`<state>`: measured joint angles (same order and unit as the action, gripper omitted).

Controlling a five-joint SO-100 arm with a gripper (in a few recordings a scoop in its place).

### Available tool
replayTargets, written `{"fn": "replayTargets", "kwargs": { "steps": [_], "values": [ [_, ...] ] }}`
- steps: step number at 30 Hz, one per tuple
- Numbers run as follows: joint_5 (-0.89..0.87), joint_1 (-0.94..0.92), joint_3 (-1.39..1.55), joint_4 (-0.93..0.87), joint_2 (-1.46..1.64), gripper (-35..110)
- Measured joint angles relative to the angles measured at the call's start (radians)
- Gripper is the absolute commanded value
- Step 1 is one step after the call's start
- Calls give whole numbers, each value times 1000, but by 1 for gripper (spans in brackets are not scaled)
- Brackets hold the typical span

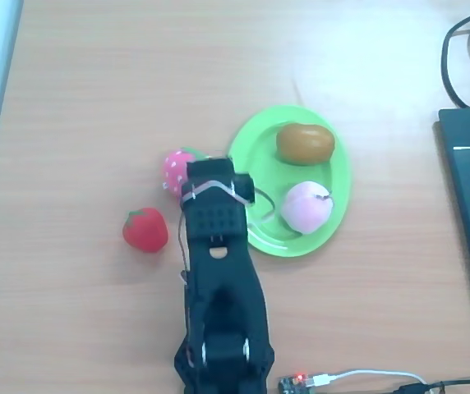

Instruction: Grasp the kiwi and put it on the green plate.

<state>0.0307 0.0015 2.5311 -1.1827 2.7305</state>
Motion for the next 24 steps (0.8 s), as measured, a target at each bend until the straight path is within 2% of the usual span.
{"fn": "replayTargets", "kwargs": {
  "steps": [9,24],
  "values": [
    [-6,0,331,3,344,-8],
    [-49,-5,565,3,538,-8]
  ]
}}
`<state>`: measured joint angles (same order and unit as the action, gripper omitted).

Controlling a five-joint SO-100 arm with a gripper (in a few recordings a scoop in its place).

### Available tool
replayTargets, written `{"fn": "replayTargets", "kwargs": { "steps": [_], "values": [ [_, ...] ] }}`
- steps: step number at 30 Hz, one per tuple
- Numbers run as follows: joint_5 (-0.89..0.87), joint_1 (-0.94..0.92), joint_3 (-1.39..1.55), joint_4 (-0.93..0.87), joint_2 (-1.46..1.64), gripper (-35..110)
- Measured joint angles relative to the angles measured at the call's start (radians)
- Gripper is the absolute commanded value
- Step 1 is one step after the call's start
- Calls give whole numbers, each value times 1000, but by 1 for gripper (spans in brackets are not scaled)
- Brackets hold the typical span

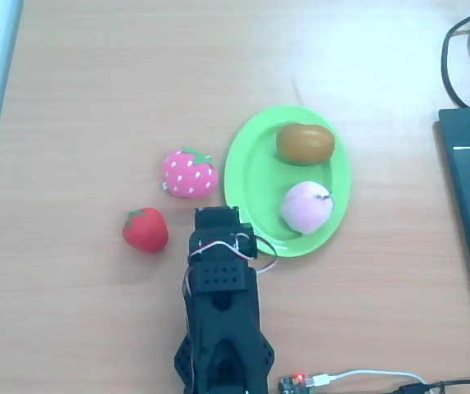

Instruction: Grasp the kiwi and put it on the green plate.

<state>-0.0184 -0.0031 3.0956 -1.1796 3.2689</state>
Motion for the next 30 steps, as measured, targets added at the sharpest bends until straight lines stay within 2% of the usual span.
{"fn": "replayTargets", "kwargs": {
  "steps": [9,30],
  "values": [
    [-11,15,0,-54,6,-8],
    [-11,15,0,-57,6,-8]
  ]
}}
